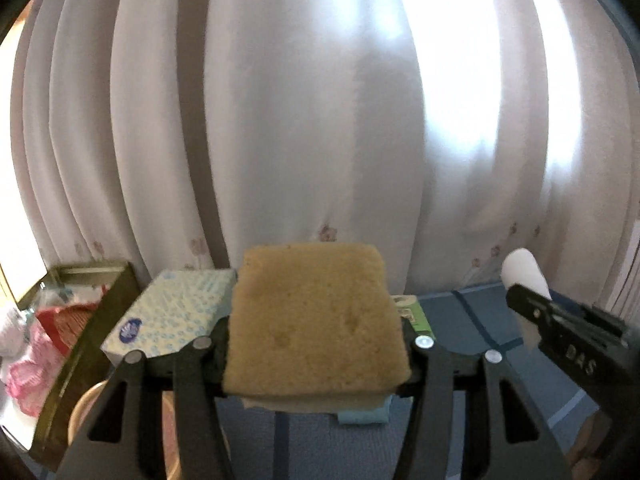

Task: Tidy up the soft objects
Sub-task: 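Grasp the white gauze roll with the right gripper while the left gripper grasps the yellow sponge, then carry the gauze roll and yellow sponge toward the gold tray with both grippers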

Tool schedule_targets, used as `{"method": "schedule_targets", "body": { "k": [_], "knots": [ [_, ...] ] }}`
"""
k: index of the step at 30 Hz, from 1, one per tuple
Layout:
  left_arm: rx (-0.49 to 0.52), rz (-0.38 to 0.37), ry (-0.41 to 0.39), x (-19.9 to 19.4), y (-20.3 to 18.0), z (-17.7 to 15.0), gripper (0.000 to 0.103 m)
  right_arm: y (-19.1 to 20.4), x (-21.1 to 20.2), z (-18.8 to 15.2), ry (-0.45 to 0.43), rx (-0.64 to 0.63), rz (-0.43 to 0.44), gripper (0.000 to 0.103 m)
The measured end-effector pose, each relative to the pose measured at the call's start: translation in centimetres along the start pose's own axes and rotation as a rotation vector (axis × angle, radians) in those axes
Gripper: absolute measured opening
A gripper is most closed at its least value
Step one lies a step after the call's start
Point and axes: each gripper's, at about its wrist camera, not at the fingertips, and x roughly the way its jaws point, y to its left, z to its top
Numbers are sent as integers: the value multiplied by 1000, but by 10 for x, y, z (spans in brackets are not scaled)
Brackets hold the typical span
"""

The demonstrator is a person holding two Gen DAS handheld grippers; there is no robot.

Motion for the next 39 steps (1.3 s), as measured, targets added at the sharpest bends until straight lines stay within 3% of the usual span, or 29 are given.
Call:
{"method": "schedule_targets", "body": {
  "k": [7, 20, 39],
  "knots": [
    [99, -31, -66, -8, -25, -9, 54, 2, -9, -1, -43, -13, -45, 34],
    [88, -65, -54, -29, -29, -17, 54, 14, -44, -10, -114, -79, -157, 34],
    [46, -77, -48, -43, -21, -26, 54, 27, -77, -19, -166, -95, -206, 34]
  ]
}}
